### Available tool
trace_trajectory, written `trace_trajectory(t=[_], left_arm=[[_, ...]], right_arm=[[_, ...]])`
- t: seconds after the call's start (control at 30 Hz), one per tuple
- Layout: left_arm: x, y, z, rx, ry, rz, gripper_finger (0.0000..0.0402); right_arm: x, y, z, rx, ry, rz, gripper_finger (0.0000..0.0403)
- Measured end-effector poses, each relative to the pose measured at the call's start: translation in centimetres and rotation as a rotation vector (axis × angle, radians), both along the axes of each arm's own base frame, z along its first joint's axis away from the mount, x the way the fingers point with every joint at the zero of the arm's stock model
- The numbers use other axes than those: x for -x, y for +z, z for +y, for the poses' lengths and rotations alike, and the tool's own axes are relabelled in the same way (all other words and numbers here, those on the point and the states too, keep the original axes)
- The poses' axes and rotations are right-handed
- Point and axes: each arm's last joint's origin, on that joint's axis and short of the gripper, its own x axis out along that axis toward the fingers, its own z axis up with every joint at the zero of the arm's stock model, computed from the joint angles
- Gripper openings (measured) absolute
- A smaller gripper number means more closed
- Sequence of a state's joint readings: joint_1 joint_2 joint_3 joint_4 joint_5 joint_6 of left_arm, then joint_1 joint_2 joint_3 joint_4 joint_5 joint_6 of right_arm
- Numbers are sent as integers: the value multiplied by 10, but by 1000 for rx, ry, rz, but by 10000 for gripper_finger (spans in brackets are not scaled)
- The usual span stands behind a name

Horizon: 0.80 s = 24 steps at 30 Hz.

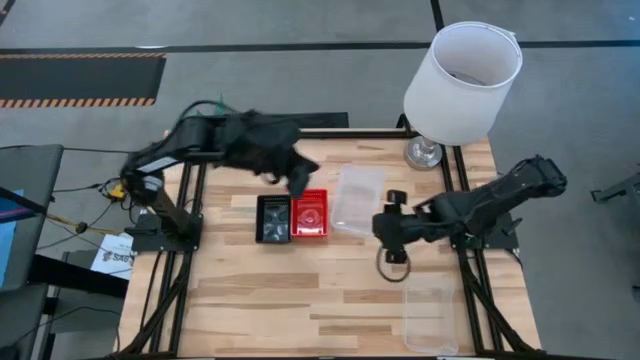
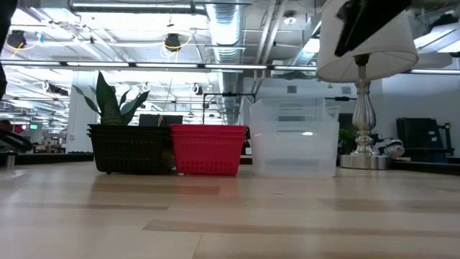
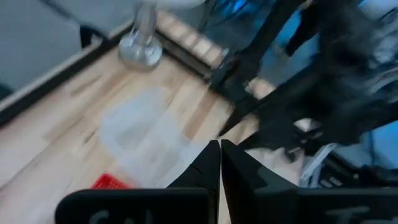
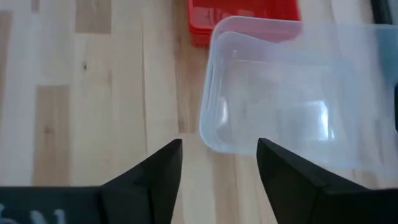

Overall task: Stack baskets by color
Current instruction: Stack the left transparent bin on top of the top transparent bin

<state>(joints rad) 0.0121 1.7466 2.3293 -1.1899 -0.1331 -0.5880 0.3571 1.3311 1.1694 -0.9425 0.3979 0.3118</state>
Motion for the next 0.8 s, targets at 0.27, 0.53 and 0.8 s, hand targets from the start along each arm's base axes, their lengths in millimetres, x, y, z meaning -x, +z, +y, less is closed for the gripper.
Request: trace_trajectory(t=[0.27,0.53,0.8], left_arm=[[55,9,-38,-120,184,92,23],[67,-1,-62,-192,246,163,92],[72,1,-66,-205,201,169,114]], right_arm=[[-40,-26,-17,-10,39,35,276],[-59,-53,-14,-6,52,111,276],[-73,-77,-20,-2,8,173,261]])
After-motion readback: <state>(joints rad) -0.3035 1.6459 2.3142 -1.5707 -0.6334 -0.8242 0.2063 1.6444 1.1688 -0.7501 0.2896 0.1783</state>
